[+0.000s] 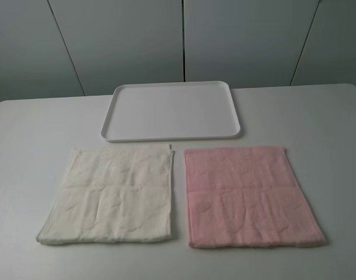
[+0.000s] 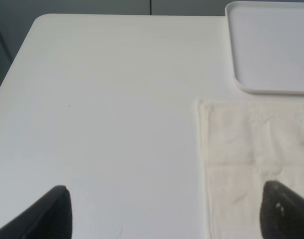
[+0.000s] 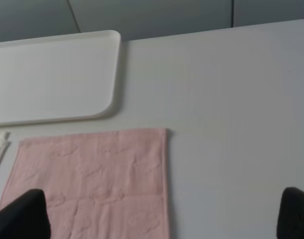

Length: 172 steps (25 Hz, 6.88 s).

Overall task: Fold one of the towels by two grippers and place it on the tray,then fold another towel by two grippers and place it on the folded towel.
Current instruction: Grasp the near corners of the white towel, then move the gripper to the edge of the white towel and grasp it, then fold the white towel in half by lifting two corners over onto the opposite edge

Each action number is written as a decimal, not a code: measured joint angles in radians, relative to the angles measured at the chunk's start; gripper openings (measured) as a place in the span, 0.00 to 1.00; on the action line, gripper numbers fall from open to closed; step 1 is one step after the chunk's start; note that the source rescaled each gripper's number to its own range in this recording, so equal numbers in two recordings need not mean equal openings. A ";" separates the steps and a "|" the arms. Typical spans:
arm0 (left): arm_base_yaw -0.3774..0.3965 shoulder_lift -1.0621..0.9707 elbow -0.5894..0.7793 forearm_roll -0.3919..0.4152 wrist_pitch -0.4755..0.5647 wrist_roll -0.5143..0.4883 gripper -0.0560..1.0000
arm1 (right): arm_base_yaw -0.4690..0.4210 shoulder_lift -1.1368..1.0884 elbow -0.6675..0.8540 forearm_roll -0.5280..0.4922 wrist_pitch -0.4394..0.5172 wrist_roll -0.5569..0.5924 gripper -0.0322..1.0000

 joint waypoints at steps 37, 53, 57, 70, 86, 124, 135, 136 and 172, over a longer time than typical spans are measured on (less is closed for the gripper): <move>-0.299 1.343 -0.497 0.040 -0.007 0.937 0.97 | 0.620 1.337 -0.508 0.123 -0.179 -0.808 0.99; -0.497 1.479 -0.085 0.198 -0.294 1.084 0.97 | 1.019 1.674 -0.567 -0.081 -0.241 -0.756 0.99; -0.536 1.484 -0.008 0.205 -0.371 1.088 0.97 | 1.042 1.718 -0.567 -0.081 -0.258 -0.754 0.99; -0.617 1.655 0.014 0.230 -0.487 1.012 0.97 | 1.046 1.738 -0.567 -0.081 -0.267 -0.748 0.99; -0.621 1.698 0.014 0.311 -0.547 0.915 0.97 | 1.046 1.804 -0.568 -0.078 -0.263 -0.724 0.99; -0.623 1.729 0.008 0.311 -0.543 0.915 0.97 | 1.122 2.046 -0.569 -0.031 -0.461 -0.749 0.98; -0.623 1.731 0.008 0.311 -0.543 0.915 0.97 | 1.122 2.069 -0.579 -0.050 -0.479 -0.745 0.73; -0.623 1.731 0.008 0.311 -0.543 0.915 0.97 | 1.122 2.069 -0.580 -0.056 -0.479 -0.737 0.66; -0.623 1.663 0.012 0.319 -0.655 0.844 0.07 | 1.126 2.026 -0.573 -0.161 -0.482 -0.372 0.03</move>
